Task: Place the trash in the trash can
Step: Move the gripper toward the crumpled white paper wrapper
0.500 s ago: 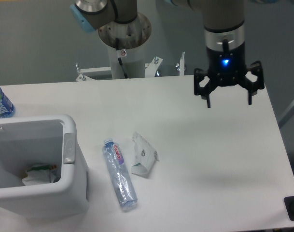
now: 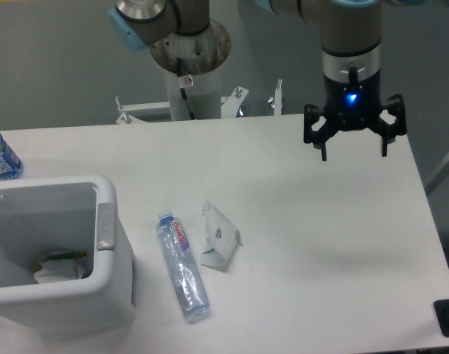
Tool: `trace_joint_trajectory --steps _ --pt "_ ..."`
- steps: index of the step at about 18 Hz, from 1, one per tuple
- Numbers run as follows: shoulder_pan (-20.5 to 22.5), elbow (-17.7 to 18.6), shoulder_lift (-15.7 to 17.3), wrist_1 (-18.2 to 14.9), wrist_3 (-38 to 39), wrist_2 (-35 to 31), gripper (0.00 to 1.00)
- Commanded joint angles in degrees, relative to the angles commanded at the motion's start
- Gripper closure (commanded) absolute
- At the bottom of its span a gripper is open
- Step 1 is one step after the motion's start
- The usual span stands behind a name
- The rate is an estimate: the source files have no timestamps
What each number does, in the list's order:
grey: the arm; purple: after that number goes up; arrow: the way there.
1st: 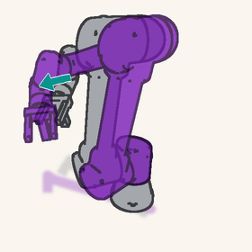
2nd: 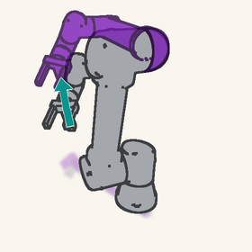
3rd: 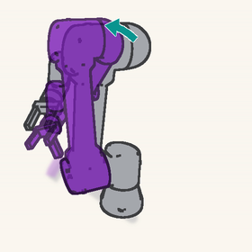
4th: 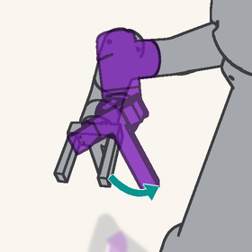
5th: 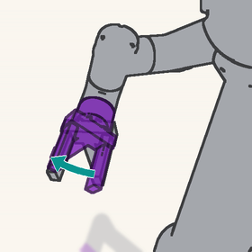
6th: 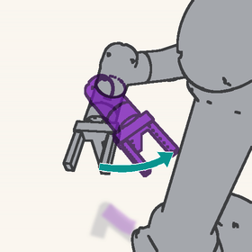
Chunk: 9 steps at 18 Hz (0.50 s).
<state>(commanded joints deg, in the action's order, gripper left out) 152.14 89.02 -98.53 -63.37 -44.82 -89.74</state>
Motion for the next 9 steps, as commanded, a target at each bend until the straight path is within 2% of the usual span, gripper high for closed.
trace_joint_trajectory --steps 3,7,9 --pt "-1.40 2.29 -0.44 0.17 0.00 0.18 0.00" --pt "-4.91 6.06 -1.67 3.68 6.23 0.35 0.00" --pt "-6.41 7.74 -2.37 3.78 6.33 0.44 0.00"
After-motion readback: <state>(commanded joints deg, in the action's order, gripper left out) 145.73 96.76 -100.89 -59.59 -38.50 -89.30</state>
